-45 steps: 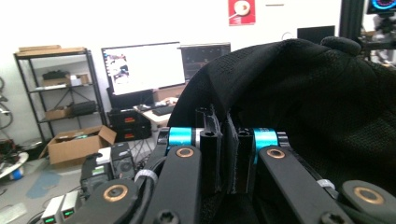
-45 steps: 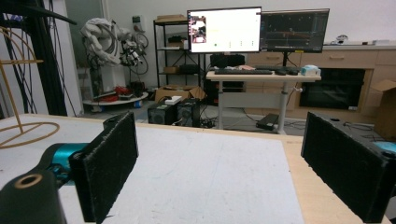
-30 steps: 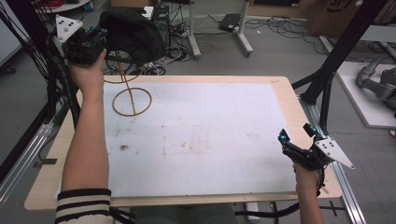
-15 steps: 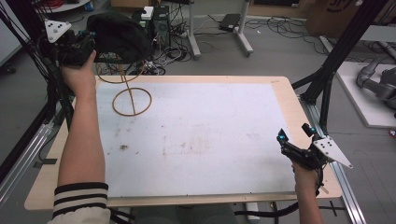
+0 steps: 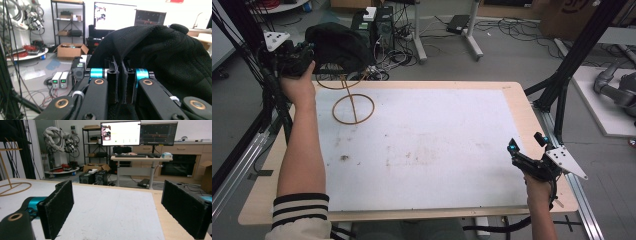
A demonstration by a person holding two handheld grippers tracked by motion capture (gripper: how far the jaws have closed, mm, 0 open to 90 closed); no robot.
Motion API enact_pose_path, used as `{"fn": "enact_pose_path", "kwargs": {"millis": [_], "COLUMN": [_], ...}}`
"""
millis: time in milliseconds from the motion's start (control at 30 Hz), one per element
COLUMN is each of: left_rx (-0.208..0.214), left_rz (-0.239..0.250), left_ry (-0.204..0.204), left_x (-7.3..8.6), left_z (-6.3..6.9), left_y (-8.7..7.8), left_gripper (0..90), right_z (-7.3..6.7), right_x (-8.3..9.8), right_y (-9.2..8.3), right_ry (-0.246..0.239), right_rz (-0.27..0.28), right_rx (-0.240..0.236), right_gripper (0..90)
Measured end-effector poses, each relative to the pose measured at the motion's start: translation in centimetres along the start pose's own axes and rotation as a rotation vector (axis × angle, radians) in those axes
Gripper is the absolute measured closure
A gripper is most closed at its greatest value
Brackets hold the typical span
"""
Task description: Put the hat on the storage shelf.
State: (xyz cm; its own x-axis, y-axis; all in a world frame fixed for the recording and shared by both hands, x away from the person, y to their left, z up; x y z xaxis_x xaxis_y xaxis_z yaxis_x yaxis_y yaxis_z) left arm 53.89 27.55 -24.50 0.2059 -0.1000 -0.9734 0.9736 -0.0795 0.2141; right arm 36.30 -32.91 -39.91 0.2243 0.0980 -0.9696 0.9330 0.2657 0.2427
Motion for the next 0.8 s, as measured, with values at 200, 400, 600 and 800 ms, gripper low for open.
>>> {"fn": "enact_pose_path", "kwargs": {"millis": [200, 400, 600, 800], "left_rx": [0.001, 0.004, 0.018, 0.029], "left_rz": [-0.023, -0.042, -0.057, -0.052], "left_ry": [-0.014, -0.028, -0.055, -0.092], "left_x": [0.8, 1.7, 2.6, 2.6], "left_z": [-0.3, -0.7, -0.7, -0.8], "left_y": [0.2, 0.3, 0.1, 0.0], "left_gripper": [85.5, 84.8, 69.9, 51.2], "right_z": [-0.1, -0.1, -0.3, -0.3], "right_x": [0.1, 0.1, 0.2, 0.1], "right_y": [0.0, 0.0, 0.2, 0.1], "right_ry": [0.006, 0.001, -0.007, -0.005], "right_rz": [-0.005, -0.004, -0.005, -0.005], "right_rx": [0.000, 0.000, -0.007, -0.007], "right_gripper": [10.5, 10.5, 10.5, 10.5]}}
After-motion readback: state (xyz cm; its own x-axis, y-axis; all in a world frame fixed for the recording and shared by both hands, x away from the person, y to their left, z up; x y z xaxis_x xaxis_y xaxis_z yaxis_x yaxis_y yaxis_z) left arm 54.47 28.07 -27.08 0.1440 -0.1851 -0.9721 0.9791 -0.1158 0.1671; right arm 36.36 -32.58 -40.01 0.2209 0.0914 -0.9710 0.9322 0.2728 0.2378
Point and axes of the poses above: each handheld gripper's, and its own axes: y roughly forward along the jaws, x roughly out of its underside, z roughly to its right, the point moved 9 cm from there along y, roughly forward along the jaws, and after that the axes turned 14 degrees about z, right-handed, at the moved point
